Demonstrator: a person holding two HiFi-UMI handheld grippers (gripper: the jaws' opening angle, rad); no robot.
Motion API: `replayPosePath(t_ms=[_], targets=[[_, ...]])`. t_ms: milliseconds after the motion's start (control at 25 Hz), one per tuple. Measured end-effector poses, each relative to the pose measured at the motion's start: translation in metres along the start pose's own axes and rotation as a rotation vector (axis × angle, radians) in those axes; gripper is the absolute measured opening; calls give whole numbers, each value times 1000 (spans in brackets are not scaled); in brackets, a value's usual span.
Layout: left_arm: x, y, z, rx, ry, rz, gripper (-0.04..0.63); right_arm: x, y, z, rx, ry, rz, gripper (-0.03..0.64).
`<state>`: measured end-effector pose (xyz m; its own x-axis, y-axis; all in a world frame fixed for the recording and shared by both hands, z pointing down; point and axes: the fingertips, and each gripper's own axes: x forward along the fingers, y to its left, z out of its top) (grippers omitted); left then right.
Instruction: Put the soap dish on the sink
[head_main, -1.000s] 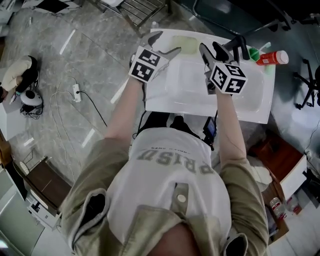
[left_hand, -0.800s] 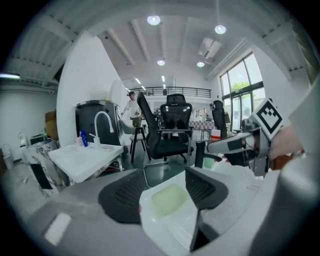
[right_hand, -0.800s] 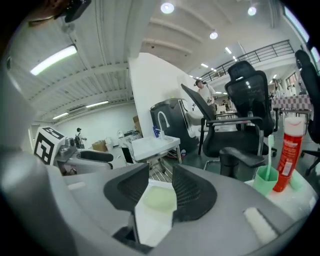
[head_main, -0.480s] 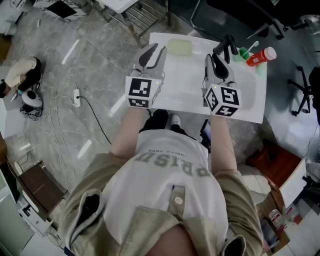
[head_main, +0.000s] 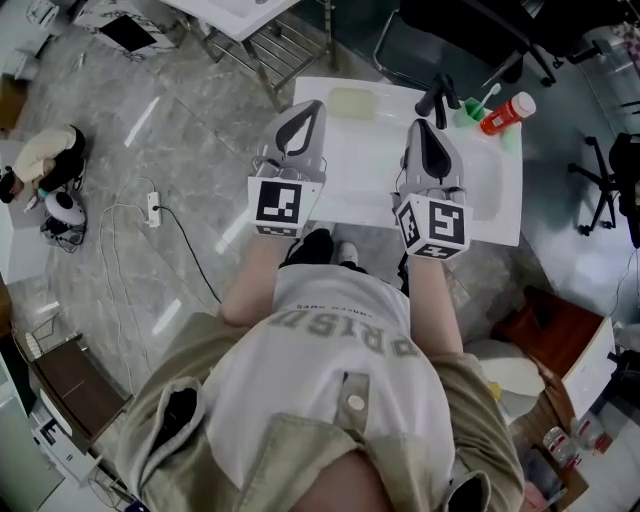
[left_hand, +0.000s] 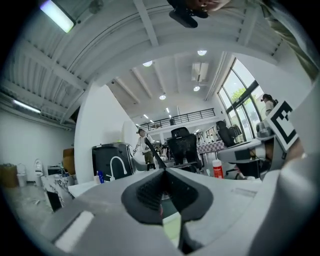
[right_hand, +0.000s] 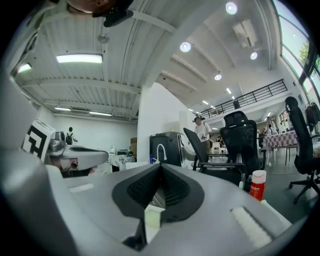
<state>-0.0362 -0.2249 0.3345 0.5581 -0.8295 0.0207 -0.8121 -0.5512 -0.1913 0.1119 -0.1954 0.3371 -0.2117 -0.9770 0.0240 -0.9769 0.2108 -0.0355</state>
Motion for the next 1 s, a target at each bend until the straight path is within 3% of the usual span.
replayPosePath(t_ms=[280, 400, 760, 1000], targets=[[-10, 5, 22, 16, -58, 33, 7, -13, 5, 22, 13, -57, -1, 5], [-12, 9, 32, -13, -71, 65, 6, -13, 5, 28, 14, -74, 0, 5], [-8, 13, 38, -26, -90, 70, 6, -11, 5, 42, -96, -91, -18, 1], [-6, 20, 36, -27, -78, 76, 6, -10, 9, 49, -114, -97, 4, 0]])
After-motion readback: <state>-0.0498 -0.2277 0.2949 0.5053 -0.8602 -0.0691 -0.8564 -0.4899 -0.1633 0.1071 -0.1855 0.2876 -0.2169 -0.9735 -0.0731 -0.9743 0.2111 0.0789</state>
